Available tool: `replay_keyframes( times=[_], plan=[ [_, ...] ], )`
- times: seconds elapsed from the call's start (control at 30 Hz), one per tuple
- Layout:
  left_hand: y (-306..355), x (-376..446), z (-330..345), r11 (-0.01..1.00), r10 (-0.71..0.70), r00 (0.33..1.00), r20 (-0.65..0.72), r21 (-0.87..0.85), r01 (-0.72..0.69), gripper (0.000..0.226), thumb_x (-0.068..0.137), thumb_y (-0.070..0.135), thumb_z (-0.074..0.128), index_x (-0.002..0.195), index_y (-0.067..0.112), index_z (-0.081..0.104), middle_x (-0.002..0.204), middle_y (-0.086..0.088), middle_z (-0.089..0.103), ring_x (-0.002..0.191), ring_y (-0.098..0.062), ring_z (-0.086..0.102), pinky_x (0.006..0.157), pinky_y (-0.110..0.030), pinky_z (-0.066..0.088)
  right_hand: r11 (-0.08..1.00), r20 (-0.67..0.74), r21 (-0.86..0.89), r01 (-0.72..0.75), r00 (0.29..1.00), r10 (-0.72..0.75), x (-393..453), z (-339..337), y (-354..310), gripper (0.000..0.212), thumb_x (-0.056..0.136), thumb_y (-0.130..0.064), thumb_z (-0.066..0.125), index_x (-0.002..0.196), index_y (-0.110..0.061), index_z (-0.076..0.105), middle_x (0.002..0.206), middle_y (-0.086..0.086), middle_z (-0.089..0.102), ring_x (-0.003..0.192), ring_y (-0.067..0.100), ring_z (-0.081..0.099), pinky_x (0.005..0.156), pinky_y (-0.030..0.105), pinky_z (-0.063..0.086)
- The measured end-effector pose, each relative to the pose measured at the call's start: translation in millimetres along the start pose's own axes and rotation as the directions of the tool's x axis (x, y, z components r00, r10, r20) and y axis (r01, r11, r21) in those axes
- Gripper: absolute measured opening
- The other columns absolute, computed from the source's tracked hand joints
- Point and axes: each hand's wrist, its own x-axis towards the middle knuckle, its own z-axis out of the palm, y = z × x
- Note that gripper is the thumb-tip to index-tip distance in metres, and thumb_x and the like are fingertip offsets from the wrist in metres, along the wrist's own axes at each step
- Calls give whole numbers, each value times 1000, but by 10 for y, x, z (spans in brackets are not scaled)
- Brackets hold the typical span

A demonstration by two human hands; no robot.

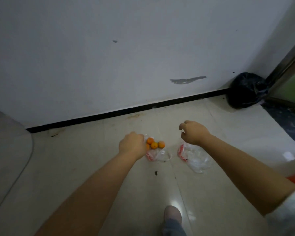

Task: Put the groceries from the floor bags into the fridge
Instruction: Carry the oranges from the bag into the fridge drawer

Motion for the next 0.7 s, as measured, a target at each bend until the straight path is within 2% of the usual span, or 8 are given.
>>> replay_keyframes(
  times=[0.13,0.23,0.4,0.5,0.6,0.7],
  plan=[
    [-230,774,67,995,-24,994,103,-91,34,34,95,21,43,124,11,56,129,-13,53,119,-29,52,96,-36,44,999,76,43,-5,997,2,884,131,-77,36,90,-13,42,125,-7,50,127,16,51,114,31,51,94,38,45],
    [-374,1432,163,992,30,987,157,-129,-10,37,94,21,45,130,12,51,133,-13,52,123,-30,50,100,-35,41,996,142,78,-37,990,25,1468,418,-90,35,90,-13,43,123,-6,51,124,17,53,114,31,51,92,36,43],
    [-535,2556,627,996,67,960,272,-80,-47,35,95,20,44,127,10,54,135,-14,51,125,-30,48,101,-35,41,980,198,148,-136,974,105,2291,1094,-32,33,90,-12,42,119,-3,54,122,17,55,114,31,52,90,35,45],
    [-557,3163,1120,993,104,930,352,-85,-79,35,93,22,47,125,10,55,132,-13,52,124,-30,49,99,-35,41,957,197,224,-184,970,141,2785,1614,79,33,89,-9,42,119,-3,56,120,17,58,112,31,54,91,37,47],
    [-594,3761,1842,988,137,927,350,-121,-100,35,93,22,46,124,8,53,129,-12,54,121,-30,51,94,-34,43,943,179,264,-204,971,160,3324,2319,299,33,88,-7,42,117,-4,58,116,17,62,108,32,57,89,37,48],
    [-582,4272,2671,991,107,934,340,-115,-72,36,97,23,39,129,9,47,135,-14,48,124,-32,48,98,-37,41,951,238,233,-204,960,148,3790,3173,574,36,90,-4,39,121,-7,57,124,14,59,115,29,54,95,34,45]
  ],
)
